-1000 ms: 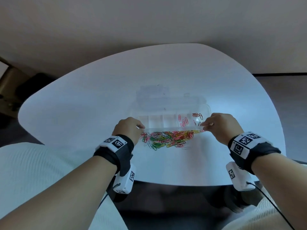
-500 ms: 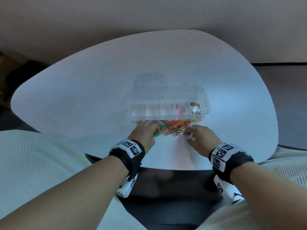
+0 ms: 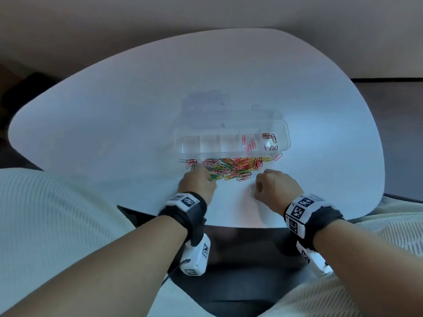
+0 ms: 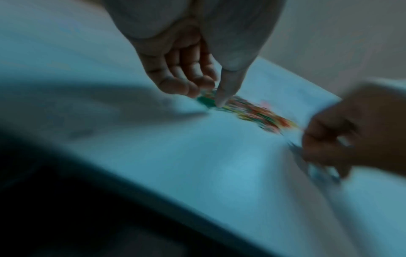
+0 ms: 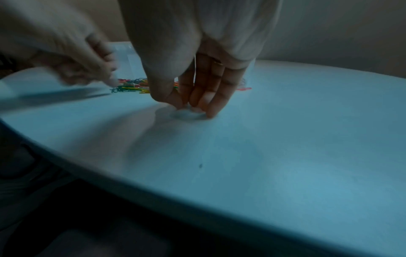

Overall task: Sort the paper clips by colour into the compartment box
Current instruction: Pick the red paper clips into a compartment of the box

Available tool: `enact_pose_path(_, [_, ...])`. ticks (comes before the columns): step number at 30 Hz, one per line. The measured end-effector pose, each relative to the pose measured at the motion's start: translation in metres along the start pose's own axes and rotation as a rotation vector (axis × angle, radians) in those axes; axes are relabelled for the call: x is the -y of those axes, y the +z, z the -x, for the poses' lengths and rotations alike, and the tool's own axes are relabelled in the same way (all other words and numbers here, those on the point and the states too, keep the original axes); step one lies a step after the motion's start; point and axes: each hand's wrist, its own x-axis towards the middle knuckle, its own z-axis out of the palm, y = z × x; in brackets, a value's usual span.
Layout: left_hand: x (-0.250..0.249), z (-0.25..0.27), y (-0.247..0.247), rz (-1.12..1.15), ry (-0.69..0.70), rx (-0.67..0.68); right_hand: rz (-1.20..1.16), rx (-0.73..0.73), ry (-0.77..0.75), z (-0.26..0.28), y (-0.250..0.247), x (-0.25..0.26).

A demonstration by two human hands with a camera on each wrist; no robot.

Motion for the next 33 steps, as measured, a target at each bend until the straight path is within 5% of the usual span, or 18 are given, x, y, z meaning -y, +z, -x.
enact_pose_path(2, [0.015, -0.001, -0.005, 0.131, -0.227, -0.054, -0.046, -0.039, -0.026, 0.003, 0.0, -0.004])
enact_pose_path(4, [0.021, -0.002, -0.008, 0.191, -0.268, -0.09, -0.086, -0.058, -0.065, 0.003, -0.001, -0.005])
enact_pose_path(9, [0.022, 0.002, -0.006, 0.169, -0.197, -0.093, -0.038, 0.032, -0.051, -0.008, -0.001, -0.002])
enact_pose_path(15, [0.02, -0.009, -0.011, -0.01, 0.111, -0.073, 0.016, 0.101, 0.054, -0.005, -0.006, 0.011])
enact_pose_path(20, [0.021, -0.018, -0.017, -0.09, 0.129, -0.037, -0.193, 0.003, 0.136, -0.001, -0.013, 0.001])
enact_pose_path(28, [0.023, -0.014, -0.019, -0.173, 0.155, -0.018, -0.009, -0.016, -0.034, -0.006, -0.006, -0.006])
enact_pose_path(33, [0.025, -0.013, -0.017, -0.231, 0.097, 0.012, -0.043, -0.038, 0.041, -0.005, -0.005, -0.007])
